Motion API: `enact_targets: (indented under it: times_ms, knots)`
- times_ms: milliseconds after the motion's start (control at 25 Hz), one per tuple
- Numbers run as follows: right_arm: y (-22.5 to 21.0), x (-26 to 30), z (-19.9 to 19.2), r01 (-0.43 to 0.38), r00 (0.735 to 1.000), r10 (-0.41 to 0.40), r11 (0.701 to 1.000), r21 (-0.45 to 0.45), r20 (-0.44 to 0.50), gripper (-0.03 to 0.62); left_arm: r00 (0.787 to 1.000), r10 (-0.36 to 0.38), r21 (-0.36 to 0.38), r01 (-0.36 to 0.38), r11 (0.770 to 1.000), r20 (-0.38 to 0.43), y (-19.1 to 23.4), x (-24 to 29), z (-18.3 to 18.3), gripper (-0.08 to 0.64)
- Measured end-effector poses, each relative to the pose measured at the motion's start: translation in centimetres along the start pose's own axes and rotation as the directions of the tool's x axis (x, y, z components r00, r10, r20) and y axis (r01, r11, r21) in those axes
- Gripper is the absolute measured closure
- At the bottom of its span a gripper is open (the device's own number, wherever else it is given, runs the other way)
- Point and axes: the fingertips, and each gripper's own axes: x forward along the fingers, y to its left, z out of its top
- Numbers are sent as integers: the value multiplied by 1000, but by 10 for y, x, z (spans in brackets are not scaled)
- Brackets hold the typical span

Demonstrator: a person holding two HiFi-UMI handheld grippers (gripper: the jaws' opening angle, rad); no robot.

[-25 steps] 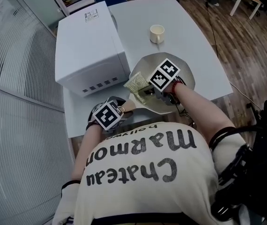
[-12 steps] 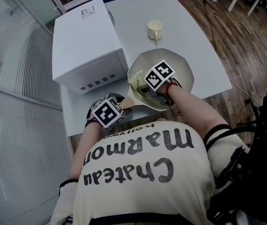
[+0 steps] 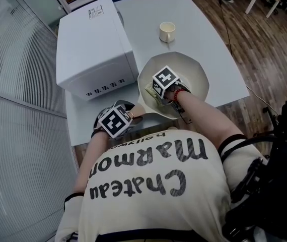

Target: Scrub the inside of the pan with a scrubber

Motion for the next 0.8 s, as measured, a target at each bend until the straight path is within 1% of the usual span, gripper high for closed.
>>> enact_targets:
  times_ms: [160, 360, 480, 600, 680, 800]
  knots:
    - [-13, -5, -8, 89, 992, -90, 996, -23, -87, 545, 1000, 2, -7, -2, 1000, 13, 1, 0, 0, 344]
    - [-32, -16, -21, 167, 975, -176, 983, -73, -139, 545, 1000, -7, -10, 7, 1000, 5, -3, -2, 0, 339]
    - [-45, -21, -28, 185, 969, -192, 981, -53, -157, 545, 1000, 6, 8, -6, 1000, 4, 0, -1, 0, 337]
    - [-51, -27, -38, 184, 965, -182, 983, -10, -186, 545, 1000, 6, 16, -6, 1000, -1, 0, -1, 0, 337]
    - [-65, -31, -41, 220, 954, -219, 975, -21, -202, 545, 1000, 3, 14, -3, 1000, 5, 0, -1, 1, 339]
    - [-86, -38, -47, 288, 928, -292, 956, -53, -232, 545, 1000, 1, 6, -1, 1000, 3, 1, -1, 0, 341]
